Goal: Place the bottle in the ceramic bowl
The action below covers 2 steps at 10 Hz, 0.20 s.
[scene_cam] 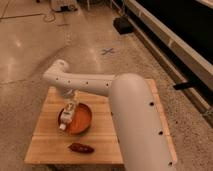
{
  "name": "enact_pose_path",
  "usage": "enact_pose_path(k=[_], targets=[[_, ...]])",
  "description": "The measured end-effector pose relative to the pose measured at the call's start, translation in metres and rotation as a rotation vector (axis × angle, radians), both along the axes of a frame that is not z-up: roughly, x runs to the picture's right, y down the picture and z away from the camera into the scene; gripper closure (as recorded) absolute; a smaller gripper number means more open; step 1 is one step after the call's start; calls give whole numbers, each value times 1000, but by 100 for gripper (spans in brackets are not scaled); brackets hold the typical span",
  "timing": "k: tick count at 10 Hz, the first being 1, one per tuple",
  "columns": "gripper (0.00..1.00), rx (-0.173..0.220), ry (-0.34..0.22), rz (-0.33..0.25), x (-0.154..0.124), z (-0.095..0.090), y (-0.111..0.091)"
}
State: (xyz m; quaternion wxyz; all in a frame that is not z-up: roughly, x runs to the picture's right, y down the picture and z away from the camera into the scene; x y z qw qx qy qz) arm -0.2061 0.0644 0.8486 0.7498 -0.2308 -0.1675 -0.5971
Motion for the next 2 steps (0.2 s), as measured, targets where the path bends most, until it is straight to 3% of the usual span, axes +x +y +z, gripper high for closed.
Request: enact_pose_path(k=[2], targets=[[26, -6, -1, -2, 1, 4, 2]])
